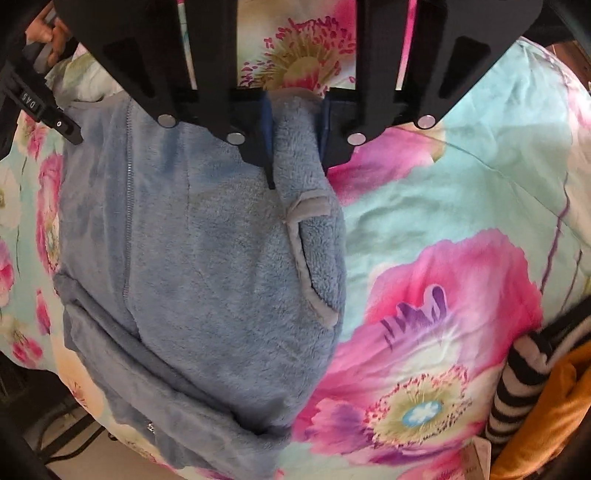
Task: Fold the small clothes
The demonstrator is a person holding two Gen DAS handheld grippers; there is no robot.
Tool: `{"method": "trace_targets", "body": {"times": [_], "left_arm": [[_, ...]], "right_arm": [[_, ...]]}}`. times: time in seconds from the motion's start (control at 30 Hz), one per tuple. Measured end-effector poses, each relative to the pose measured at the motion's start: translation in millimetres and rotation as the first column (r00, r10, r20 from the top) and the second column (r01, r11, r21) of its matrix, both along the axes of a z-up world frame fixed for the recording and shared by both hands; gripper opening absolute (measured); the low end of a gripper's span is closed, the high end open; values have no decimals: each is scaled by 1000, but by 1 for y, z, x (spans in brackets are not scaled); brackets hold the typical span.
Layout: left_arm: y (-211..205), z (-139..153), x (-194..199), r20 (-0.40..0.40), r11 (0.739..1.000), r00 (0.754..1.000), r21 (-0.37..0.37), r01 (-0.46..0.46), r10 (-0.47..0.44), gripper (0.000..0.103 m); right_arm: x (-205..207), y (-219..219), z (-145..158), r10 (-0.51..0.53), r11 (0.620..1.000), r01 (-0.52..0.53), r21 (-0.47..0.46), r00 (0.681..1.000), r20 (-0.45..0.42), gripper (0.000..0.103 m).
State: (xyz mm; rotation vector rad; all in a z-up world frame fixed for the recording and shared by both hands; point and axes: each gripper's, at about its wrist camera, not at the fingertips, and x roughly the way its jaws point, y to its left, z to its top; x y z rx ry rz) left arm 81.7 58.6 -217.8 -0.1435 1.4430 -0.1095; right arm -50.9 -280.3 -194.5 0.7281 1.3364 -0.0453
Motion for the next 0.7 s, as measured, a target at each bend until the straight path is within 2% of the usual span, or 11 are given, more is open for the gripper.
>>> {"method": "trace_targets", "body": {"times": [0.07,0.13,0.17,0.27,0.37,0.43,0.5,0.7], "left_arm": [[-2,0,3,-6,1000,1000,3,-1,1,18],[-2,-3,2,-20,1000,1000,12,-16,16,37],[7,-2,-1,-28,999,999,12,-37,37,42],[12,-4,-5,-31,999,998,4,-48,48,44],[-3,-1,-7,5,997,1000,71,20,-21,38],[-13,1,-8,24,994,998,92,55,-57,24],[-24,5,-9,49,986,994,140,90,-98,19],[-33,19,-11,73,987,994,142,73,-83,13]], "right_arm": [[-1,-4,0,-26,999,26,30,1000,1,23],[-2,-4,-4,-40,998,41,49,999,-11,27],[-2,-4,-7,-46,997,47,62,999,-18,32],[-2,2,-10,-27,998,28,53,999,-25,34],[-1,6,-7,-7,999,8,32,1000,-19,35],[-2,7,-6,-6,1000,6,25,1000,-15,30],[-2,6,-5,-6,999,6,31,1000,-11,21],[-1,4,6,-25,999,24,48,999,20,16]]}}
